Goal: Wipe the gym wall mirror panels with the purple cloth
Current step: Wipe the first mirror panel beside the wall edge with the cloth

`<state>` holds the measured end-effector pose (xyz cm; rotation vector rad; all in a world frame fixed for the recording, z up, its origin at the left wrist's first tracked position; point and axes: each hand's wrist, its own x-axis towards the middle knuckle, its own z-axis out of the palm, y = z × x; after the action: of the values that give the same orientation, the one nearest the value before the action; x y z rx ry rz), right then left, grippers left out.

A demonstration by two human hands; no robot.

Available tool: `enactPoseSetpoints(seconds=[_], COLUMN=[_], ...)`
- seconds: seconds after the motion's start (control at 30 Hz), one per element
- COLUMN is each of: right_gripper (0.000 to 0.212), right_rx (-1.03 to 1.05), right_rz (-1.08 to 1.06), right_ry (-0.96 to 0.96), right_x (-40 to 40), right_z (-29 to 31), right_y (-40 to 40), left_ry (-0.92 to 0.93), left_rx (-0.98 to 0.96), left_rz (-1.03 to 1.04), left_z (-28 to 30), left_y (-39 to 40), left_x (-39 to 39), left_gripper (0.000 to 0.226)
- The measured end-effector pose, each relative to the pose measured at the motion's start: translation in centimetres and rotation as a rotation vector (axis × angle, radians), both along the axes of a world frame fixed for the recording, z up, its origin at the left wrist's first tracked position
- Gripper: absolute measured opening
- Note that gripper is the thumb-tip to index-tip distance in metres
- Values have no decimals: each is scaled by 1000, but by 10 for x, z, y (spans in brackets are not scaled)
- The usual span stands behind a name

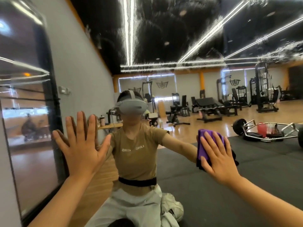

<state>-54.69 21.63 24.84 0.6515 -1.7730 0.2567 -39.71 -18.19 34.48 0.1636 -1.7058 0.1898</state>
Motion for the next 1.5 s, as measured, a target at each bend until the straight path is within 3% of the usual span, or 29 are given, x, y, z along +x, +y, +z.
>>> enactPoseSetpoints(seconds=[0.27, 0.4, 0.53, 0.7, 0.8, 1.0, 1.27, 1.5], right_gripper=[67, 65, 64, 62, 62, 64, 68, 65], right_rx=[-156, -221, -197, -79, -44, -26, -122, -111], right_rz=[-29, -23, 1, -47, -68, -42, -7, -5], right_ry=[-23, 36, 80, 1, -63, -161, -156, -129], right_x=[-4, -4, -3, 2, 7, 12, 8, 5], right_z=[122, 96, 32, -76, -108, -92, 45, 9], right_y=[-13, -20, -17, -7, -1, -1, -15, -14], left_ry=[-1, 4, 9, 8, -7, -41, -119, -151], left_rx=[5, 1, -6, -4, 3, 54, 103, 99], left_rz=[11, 1, -7, 0, 0, -57, -94, -51], left_z=[0, 0, -1, -1, -3, -7, -37, -82], left_y=[-1, -1, -1, 0, 1, 11, 25, 45], left_x=[-1, -1, -2, -2, 0, 6, 15, 14], left_gripper=[78, 78, 78, 77, 76, 74, 80, 77])
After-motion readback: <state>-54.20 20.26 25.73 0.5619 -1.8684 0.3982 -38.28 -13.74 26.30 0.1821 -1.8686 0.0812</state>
